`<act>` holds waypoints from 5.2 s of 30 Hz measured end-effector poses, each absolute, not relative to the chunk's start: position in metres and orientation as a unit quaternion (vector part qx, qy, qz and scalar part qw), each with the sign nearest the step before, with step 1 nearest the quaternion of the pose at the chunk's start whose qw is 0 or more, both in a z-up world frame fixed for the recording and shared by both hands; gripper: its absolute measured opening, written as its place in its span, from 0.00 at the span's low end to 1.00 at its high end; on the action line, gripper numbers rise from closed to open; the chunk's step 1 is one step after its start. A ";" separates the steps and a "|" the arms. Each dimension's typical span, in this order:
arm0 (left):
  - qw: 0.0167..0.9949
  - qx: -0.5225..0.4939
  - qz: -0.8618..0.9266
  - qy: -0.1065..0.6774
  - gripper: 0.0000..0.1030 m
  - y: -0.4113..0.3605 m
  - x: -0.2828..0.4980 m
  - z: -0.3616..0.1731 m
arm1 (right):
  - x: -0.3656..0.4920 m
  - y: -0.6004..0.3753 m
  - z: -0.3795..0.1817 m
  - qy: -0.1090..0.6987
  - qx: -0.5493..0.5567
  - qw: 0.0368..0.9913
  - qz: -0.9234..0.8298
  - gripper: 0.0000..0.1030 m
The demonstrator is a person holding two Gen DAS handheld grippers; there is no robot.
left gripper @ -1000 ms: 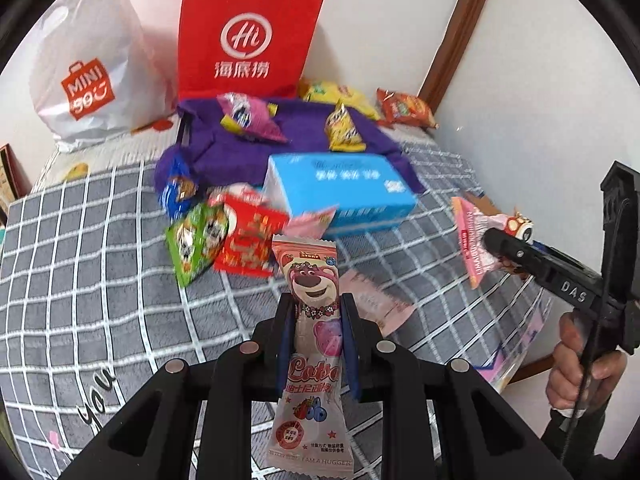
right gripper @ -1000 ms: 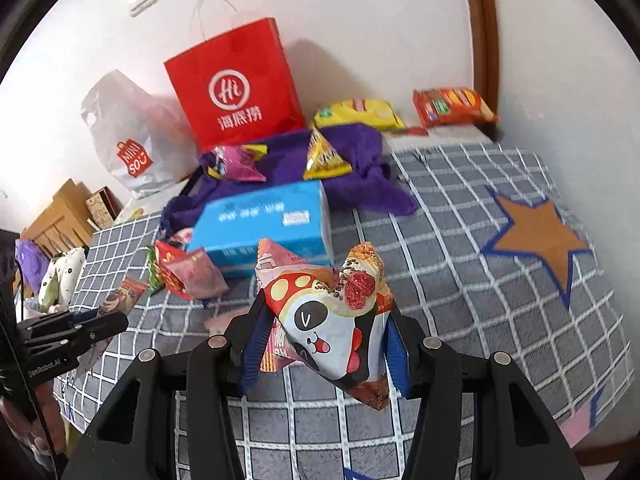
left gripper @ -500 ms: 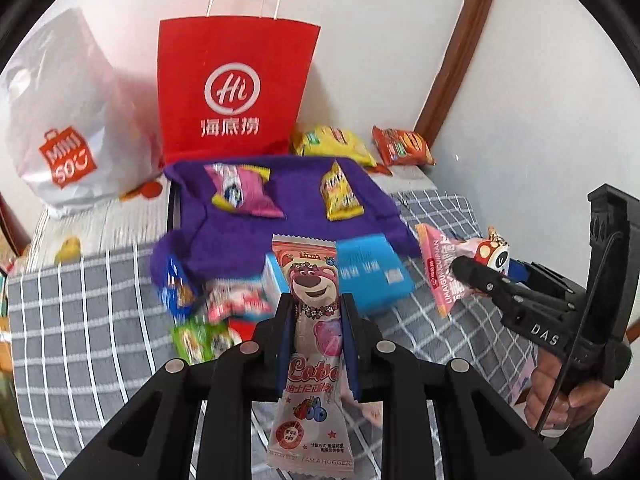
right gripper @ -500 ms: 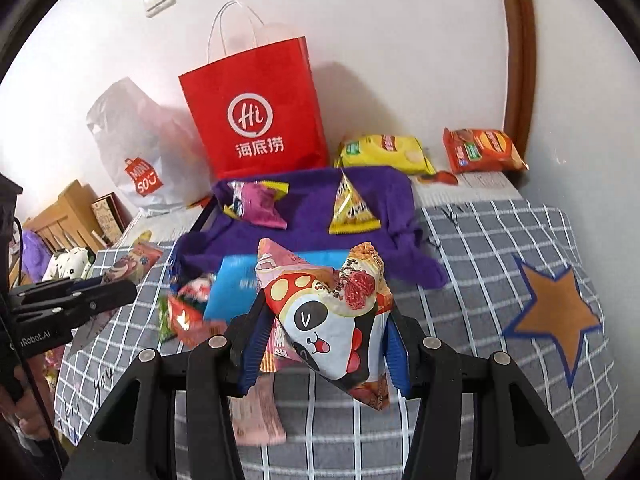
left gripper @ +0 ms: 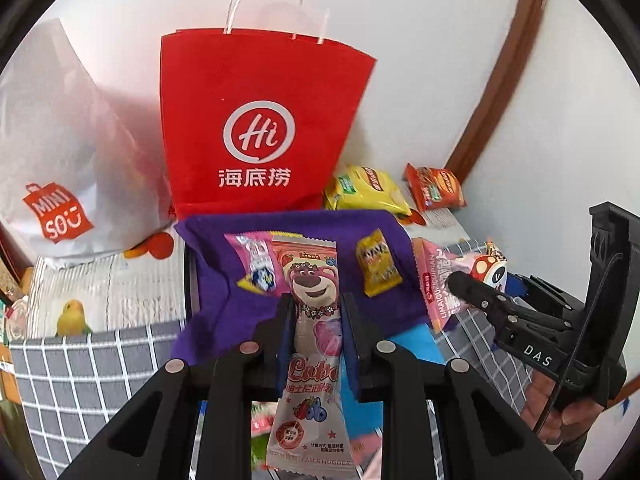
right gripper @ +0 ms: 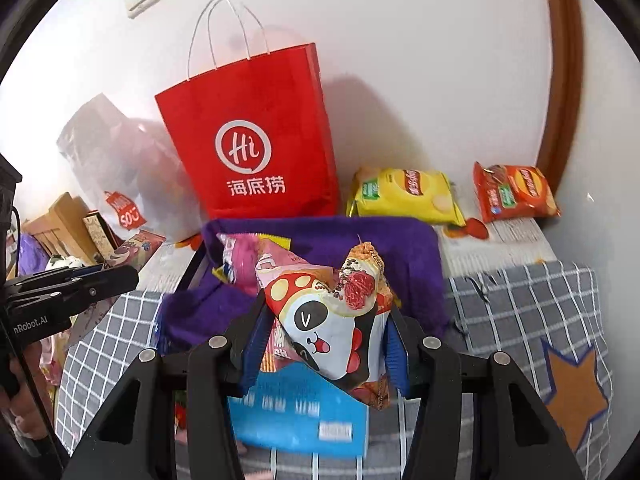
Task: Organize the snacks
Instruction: 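Carry the panda bag onto the purple towel and open right tool while left tool carries Lotso stick, then lower the Lotso candy stick onto the purple towel and open the left tool, then withdraw both tools from the towel back toward the snack pile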
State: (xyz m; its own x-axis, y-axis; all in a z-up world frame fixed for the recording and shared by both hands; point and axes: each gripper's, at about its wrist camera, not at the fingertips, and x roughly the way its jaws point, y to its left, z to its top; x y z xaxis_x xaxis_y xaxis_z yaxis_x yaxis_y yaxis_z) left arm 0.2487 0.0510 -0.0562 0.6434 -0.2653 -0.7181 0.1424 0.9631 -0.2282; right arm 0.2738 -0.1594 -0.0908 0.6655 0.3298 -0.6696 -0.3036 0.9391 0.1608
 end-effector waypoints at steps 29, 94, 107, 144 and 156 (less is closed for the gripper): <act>0.849 -0.105 -0.129 0.502 0.21 0.061 0.343 -0.134 | 0.367 -0.117 -0.168 0.477 -0.045 0.852 0.213 0.50; 0.843 -0.087 -0.128 0.516 0.55 0.054 0.341 -0.129 | 0.361 -0.154 -0.123 0.439 0.041 0.875 0.202 0.69; 0.843 -0.094 -0.127 0.514 0.55 0.056 0.337 -0.119 | 0.345 -0.145 -0.109 0.388 0.017 0.900 0.200 0.69; 0.862 -0.056 -0.138 0.485 0.58 0.026 0.237 -0.080 | 0.173 -0.176 -0.138 0.401 -0.017 0.897 0.185 0.69; 0.863 -0.102 -0.078 0.489 0.58 0.081 0.175 -0.109 | 0.120 -0.128 -0.209 0.441 -0.047 0.860 0.253 0.69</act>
